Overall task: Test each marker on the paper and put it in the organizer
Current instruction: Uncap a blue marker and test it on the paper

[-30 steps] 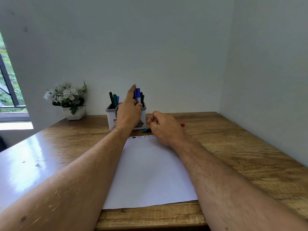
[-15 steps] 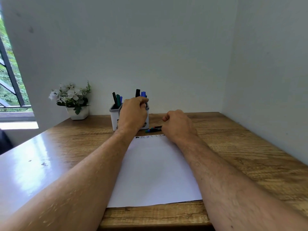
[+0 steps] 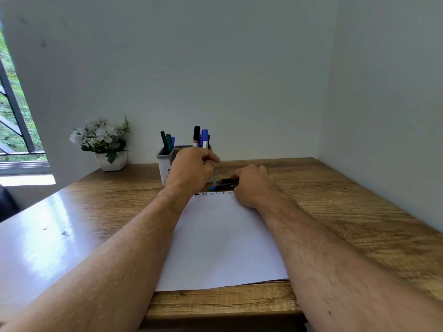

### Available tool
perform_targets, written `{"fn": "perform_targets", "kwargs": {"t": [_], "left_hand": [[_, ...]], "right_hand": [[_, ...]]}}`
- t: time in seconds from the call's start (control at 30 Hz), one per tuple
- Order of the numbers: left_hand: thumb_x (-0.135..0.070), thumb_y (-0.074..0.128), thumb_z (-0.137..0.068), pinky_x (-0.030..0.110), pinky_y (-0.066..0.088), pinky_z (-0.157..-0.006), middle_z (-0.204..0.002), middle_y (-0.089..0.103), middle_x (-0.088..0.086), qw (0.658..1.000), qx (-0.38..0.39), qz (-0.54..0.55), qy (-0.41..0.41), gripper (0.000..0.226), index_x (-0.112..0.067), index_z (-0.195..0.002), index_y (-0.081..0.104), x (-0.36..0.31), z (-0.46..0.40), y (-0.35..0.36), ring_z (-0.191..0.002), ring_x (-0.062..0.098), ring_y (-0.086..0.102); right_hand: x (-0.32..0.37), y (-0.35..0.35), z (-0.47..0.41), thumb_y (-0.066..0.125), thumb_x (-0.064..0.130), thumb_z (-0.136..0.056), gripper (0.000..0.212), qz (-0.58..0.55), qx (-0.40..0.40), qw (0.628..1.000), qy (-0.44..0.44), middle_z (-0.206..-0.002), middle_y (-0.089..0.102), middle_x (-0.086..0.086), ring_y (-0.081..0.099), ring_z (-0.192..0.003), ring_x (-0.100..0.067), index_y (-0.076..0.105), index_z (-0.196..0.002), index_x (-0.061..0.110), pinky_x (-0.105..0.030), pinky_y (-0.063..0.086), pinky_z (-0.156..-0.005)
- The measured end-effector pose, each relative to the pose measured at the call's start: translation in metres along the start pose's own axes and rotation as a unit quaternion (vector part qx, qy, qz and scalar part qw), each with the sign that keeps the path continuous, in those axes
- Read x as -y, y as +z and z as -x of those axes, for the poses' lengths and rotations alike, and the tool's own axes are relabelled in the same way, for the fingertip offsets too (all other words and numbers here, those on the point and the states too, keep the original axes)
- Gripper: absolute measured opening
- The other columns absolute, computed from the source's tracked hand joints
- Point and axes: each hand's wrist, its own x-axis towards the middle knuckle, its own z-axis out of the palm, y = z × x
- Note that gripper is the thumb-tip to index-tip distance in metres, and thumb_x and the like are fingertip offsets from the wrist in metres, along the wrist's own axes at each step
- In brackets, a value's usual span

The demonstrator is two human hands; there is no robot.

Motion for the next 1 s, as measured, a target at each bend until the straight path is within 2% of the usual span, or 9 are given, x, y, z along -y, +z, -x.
{"fn": "perform_targets", "kwargs": {"t": [0.2, 0.3, 0.4, 0.5, 0.63, 0.7, 0.83, 0.93, 1.0], "left_hand": [[-0.014, 0.060, -0.093, 0.033, 0.051, -0.097, -0.109, 0.070, -0.003, 1.000, 0.025, -0.001, 0.003, 0.020, -0.028, -0.095, 0.074, 0.002, 0.001, 0.002, -0.106, 0.012, 0.060], [-0.012, 0.057, -0.095, 0.034, 0.051, -0.098, -0.109, 0.070, -0.004, 1.000, 0.020, 0.020, -0.008, 0.022, -0.026, -0.099, 0.074, 0.002, 0.001, 0.002, -0.105, 0.012, 0.061], [-0.010, 0.052, -0.097, 0.032, 0.051, -0.096, -0.105, 0.070, -0.007, 0.996, -0.027, 0.079, -0.017, 0.028, -0.023, -0.118, 0.066, -0.001, 0.000, 0.000, -0.099, 0.007, 0.061], [-0.014, 0.059, -0.095, 0.024, 0.050, -0.085, -0.088, 0.064, -0.012, 0.993, -0.057, 0.104, 0.001, 0.039, -0.022, -0.133, 0.053, -0.004, 0.001, -0.004, -0.084, 0.002, 0.060], [-0.019, 0.071, -0.088, 0.028, 0.050, -0.093, -0.104, 0.064, -0.012, 0.997, 0.032, 0.058, 0.042, 0.050, -0.029, -0.134, 0.053, -0.006, 0.006, -0.005, -0.099, 0.006, 0.060], [-0.022, 0.071, -0.088, 0.031, 0.050, -0.095, -0.108, 0.065, -0.011, 0.995, 0.078, 0.022, 0.063, 0.045, -0.029, -0.131, 0.058, -0.009, 0.008, -0.004, -0.101, 0.007, 0.059], [-0.020, 0.069, -0.089, 0.038, 0.051, -0.094, -0.096, 0.070, -0.007, 0.994, 0.101, 0.005, 0.053, 0.021, -0.025, -0.109, 0.071, -0.006, 0.008, -0.004, -0.094, 0.012, 0.062], [-0.019, 0.068, -0.090, 0.025, 0.049, -0.085, -0.095, 0.066, -0.006, 0.995, 0.091, 0.013, 0.030, 0.022, -0.022, -0.112, 0.071, -0.004, 0.008, -0.006, -0.091, 0.012, 0.058], [-0.018, 0.069, -0.090, 0.016, 0.044, -0.082, -0.096, 0.063, -0.007, 0.996, 0.084, 0.023, 0.018, 0.026, -0.020, -0.115, 0.070, -0.003, 0.008, -0.008, -0.093, 0.011, 0.056]], "right_hand": [[-0.003, 0.003, -0.004, 0.057, 0.022, -0.095, 0.034, 0.028, 0.000, 0.999, 0.024, -0.131, 0.051, -0.005, 0.041, -0.126, -0.027, 0.065, -0.128, 0.027, -0.048, 0.032, -0.105], [-0.004, 0.000, -0.003, 0.057, 0.022, -0.096, 0.029, 0.011, -0.039, 0.999, 0.021, -0.129, 0.055, -0.004, 0.044, -0.125, -0.026, 0.066, -0.124, 0.026, -0.049, 0.033, -0.103], [-0.001, -0.004, 0.000, 0.048, 0.022, -0.099, 0.027, -0.047, -0.124, 0.991, 0.020, -0.122, 0.060, -0.004, 0.051, -0.116, -0.025, 0.058, -0.125, 0.021, -0.043, 0.036, -0.090], [0.004, -0.011, 0.003, 0.044, 0.023, -0.102, 0.024, -0.147, -0.207, 0.967, 0.015, -0.110, 0.066, -0.001, 0.059, -0.102, -0.026, 0.050, -0.124, 0.018, -0.038, 0.040, -0.079], [0.011, -0.014, 0.004, 0.045, 0.032, -0.100, 0.024, -0.342, -0.211, 0.915, 0.018, -0.088, 0.066, 0.000, 0.064, -0.081, -0.020, 0.051, -0.116, 0.015, -0.032, 0.045, -0.062], [0.014, -0.013, 0.003, 0.050, 0.034, -0.095, 0.021, -0.399, -0.196, 0.896, 0.021, -0.087, 0.070, 0.001, 0.066, -0.081, -0.016, 0.056, -0.109, 0.019, -0.031, 0.048, -0.064], [0.014, -0.013, 0.004, 0.063, 0.032, -0.083, 0.013, -0.410, -0.210, 0.887, 0.032, -0.078, 0.070, 0.005, 0.068, -0.075, -0.009, 0.065, -0.094, 0.023, -0.028, 0.053, -0.064], [0.012, -0.019, 0.007, 0.072, 0.018, -0.083, 0.023, -0.458, -0.267, 0.847, 0.045, -0.077, 0.064, 0.008, 0.060, -0.067, -0.003, 0.059, -0.102, 0.024, -0.011, 0.042, -0.051], [0.007, -0.025, 0.010, 0.072, 0.013, -0.084, 0.034, -0.485, -0.296, 0.821, 0.049, -0.081, 0.060, 0.008, 0.059, -0.071, -0.002, 0.053, -0.109, 0.025, -0.006, 0.040, -0.049]]}}
